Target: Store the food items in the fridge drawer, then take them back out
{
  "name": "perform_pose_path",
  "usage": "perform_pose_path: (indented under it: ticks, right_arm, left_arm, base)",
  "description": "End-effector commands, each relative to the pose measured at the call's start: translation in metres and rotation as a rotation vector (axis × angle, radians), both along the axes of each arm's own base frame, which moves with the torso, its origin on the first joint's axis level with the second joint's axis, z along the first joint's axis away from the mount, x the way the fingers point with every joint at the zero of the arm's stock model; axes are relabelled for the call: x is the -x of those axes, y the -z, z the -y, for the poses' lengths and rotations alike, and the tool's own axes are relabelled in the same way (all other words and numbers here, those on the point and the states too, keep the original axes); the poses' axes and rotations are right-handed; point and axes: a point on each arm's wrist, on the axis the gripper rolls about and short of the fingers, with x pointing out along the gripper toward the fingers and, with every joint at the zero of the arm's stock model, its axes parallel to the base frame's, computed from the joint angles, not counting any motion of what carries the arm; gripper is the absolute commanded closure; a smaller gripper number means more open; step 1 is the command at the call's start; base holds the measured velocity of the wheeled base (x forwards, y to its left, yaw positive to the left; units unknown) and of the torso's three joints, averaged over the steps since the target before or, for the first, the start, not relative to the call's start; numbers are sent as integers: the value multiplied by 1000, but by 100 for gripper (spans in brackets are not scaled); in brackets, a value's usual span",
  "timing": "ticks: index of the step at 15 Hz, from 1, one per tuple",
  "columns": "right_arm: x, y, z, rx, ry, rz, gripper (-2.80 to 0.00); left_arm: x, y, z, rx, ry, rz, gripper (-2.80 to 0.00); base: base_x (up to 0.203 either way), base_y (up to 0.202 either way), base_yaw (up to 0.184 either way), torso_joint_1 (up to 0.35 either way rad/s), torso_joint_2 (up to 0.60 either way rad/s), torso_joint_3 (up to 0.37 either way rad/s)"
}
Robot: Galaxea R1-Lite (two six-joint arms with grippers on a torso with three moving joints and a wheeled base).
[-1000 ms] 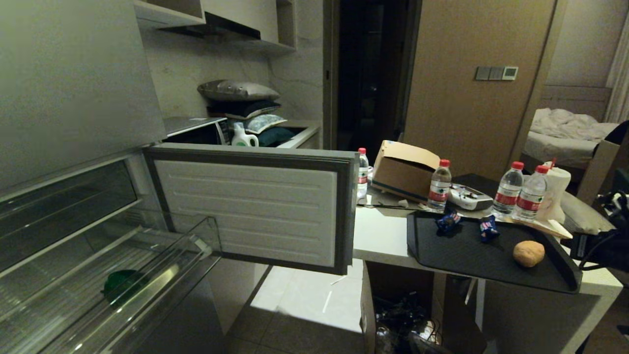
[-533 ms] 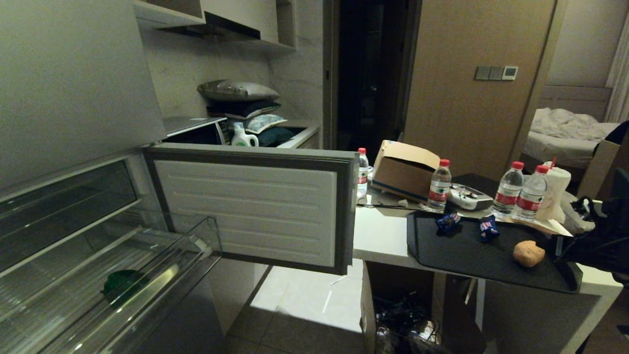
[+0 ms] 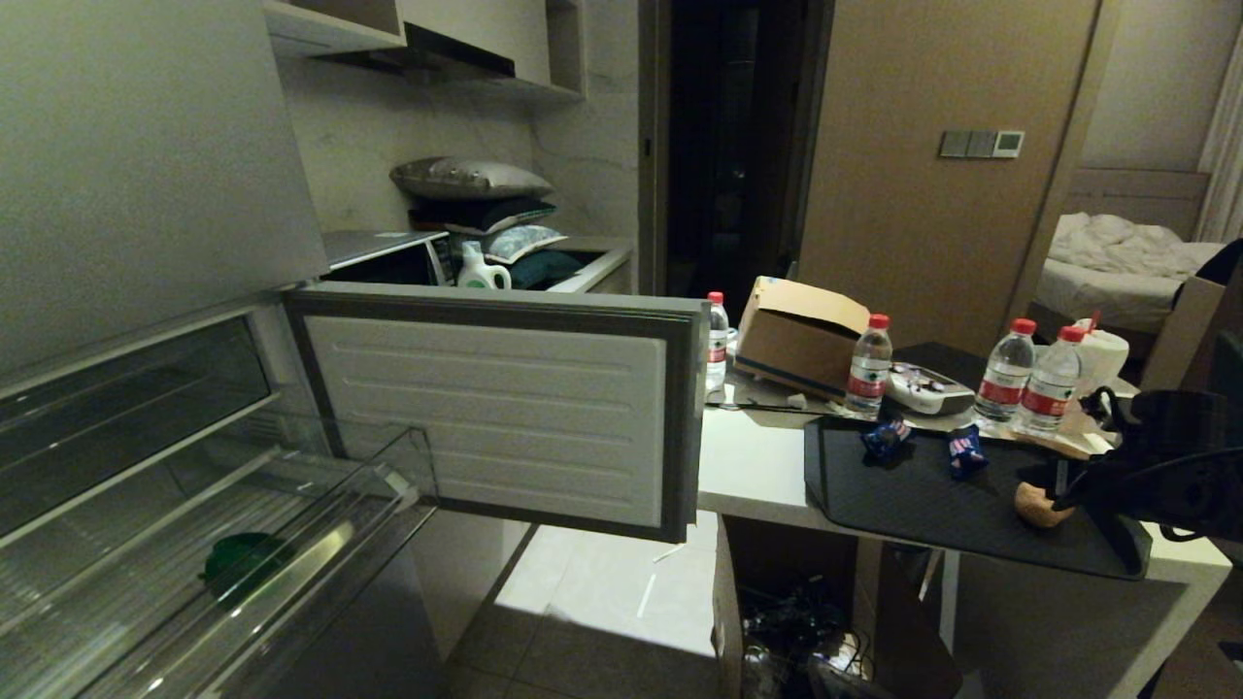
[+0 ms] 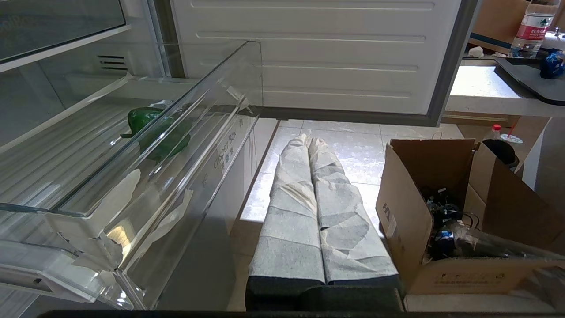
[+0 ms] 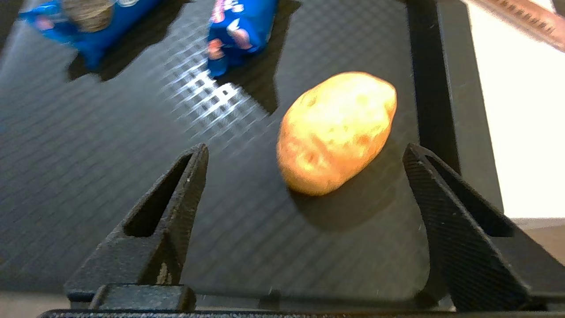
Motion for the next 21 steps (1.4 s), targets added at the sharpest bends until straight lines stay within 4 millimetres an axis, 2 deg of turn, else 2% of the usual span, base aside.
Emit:
perform_pose_path:
  ticks: [1,6,11,21]
  right_arm:
    - [-11,16,3,7,14,-20,-280]
    - [-30,35,8,35,52,-31,-280]
    - [-40,53,14,62,99,-50,-280]
    - [-57,68,21,65,100,-30,-280]
  left_arm:
    - [0,0,0,0,0,-2,0]
    - [0,0,0,0,0,-2,0]
    - [0,0,0,0,0,-2,0]
    - [0,0,0,0,0,-2,0]
  base:
    - [0,0,0,0,0,0]
    - [0,0,0,0,0,0]
    - [0,0,0,0,0,0]
    - [0,0,0,0,0,0]
